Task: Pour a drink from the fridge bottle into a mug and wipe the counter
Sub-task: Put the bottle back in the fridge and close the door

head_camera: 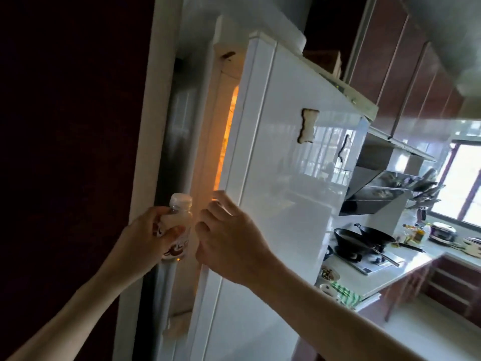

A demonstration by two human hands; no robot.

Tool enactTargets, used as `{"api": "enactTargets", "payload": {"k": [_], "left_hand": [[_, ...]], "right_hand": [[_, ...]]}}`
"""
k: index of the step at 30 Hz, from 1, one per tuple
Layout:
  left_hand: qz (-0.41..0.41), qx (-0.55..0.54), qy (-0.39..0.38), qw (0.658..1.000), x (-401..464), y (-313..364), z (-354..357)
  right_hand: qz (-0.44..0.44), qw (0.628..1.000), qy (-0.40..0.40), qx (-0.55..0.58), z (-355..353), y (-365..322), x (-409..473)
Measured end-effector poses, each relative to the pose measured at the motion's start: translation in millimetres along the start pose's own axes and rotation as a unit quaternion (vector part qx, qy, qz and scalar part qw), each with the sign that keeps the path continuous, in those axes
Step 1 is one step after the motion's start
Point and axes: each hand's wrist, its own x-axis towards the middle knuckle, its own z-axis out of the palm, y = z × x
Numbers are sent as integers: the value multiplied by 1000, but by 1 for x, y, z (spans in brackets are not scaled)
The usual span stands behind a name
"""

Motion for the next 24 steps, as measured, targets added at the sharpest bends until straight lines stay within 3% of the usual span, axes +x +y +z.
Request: {"api": "enactTargets", "payload": {"k": [7, 11, 15, 19, 24], "left_hand": [[20, -2, -39, 999, -7, 15, 21], [37, -27, -64, 997, -11, 20, 31], [45, -64, -91, 993, -13, 24, 46], [50, -88, -118, 988, -14, 34, 74], [55, -83, -142, 985, -13, 57, 120]], "right_hand": [[42, 993, -98, -52, -49, -11, -25], [96, 978, -180, -53, -70, -15, -54], [96, 960, -249, -80, -87, -12, -92], [99, 952, -270, -111, -103, 2, -133], [144, 959, -228, -92, -108, 10, -176]]}}
